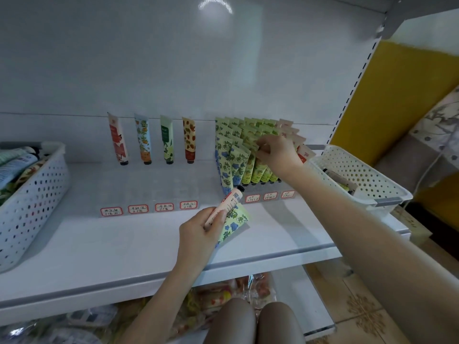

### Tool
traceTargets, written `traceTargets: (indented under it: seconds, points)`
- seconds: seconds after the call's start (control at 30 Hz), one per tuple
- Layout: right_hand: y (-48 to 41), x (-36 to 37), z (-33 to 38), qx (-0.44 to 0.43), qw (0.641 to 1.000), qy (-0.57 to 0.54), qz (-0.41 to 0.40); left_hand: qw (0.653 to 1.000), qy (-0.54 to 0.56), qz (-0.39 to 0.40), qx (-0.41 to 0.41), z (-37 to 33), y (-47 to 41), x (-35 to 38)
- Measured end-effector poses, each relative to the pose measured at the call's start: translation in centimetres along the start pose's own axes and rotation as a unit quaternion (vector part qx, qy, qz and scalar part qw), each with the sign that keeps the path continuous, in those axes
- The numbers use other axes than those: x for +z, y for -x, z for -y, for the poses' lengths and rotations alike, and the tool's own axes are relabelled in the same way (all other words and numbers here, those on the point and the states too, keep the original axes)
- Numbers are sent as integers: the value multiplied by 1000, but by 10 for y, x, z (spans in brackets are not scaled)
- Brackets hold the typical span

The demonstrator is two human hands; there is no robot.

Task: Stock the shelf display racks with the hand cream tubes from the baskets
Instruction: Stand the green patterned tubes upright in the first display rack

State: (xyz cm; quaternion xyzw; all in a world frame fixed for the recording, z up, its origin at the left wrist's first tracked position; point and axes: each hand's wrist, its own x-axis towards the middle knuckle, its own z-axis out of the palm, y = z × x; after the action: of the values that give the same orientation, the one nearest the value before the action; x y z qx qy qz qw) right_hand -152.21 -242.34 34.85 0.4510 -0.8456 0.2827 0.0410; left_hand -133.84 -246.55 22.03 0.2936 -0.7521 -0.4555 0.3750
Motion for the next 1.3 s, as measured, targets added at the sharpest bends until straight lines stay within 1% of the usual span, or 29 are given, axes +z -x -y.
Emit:
traceTargets:
  seconds: [0.1, 0.17, 0.23, 0.3, 0.37, 0.43, 0.53, 0.6, 0.67, 0.8, 0.97, 1.03, 1.07, 1.1, 1.2, 1.23, 1.3]
  points:
    - [14, -7, -6, 2, 994, -88, -63, 998, 57, -9, -35, -8, -1, -4]
    - [27, -9, -8, 20, 984, -155, -79, 994, 97, -18, -46, -17, -1, -9]
    - [46, -8, -7, 41, 972, -225, -60, 987, 145, -22, -63, -27, 0, -13]
    - [66, -5, -2, 60, 956, -287, -14, 980, 180, -29, -79, -35, 3, -15]
    - [83, -2, 6, 74, 933, -351, 41, 977, 197, -34, -81, -40, 6, -14]
    - [95, 2, 12, 84, 913, -392, 78, 974, 207, -38, -78, -44, 10, -13]
    - [104, 5, 16, 110, 882, -451, 84, 972, 219, -44, -79, -48, 15, -10]
    - [109, 4, 16, 121, 865, -480, 78, 969, 226, -49, -85, -48, 18, -9]
    - [113, 5, 16, 126, 856, -494, 92, 966, 236, -57, -88, -48, 19, -9]
    - [122, 13, 16, 111, 863, -472, 143, 962, 249, -70, -89, -50, 22, -5]
    - [121, 17, 11, 134, 844, -507, 112, 963, 239, -87, -86, -45, 21, -9]
    - [116, 15, 6, 137, 846, -509, 80, 955, 259, -99, -102, -41, 20, -13]
    - [112, 13, 2, 134, 852, -502, 56, 951, 268, -104, -109, -39, 19, -15]
    - [108, 11, -1, 125, 867, -482, 25, 949, 272, -108, -113, -38, 18, -16]
    - [93, 11, -12, 86, 931, -343, -92, 948, 275, -114, -114, -34, 17, -20]
    - [88, 12, -16, 78, 942, -303, -118, 948, 275, -114, -114, -33, 17, -20]
    - [78, 16, -19, 69, 954, -251, -148, 949, 271, -110, -117, -30, 17, -21]
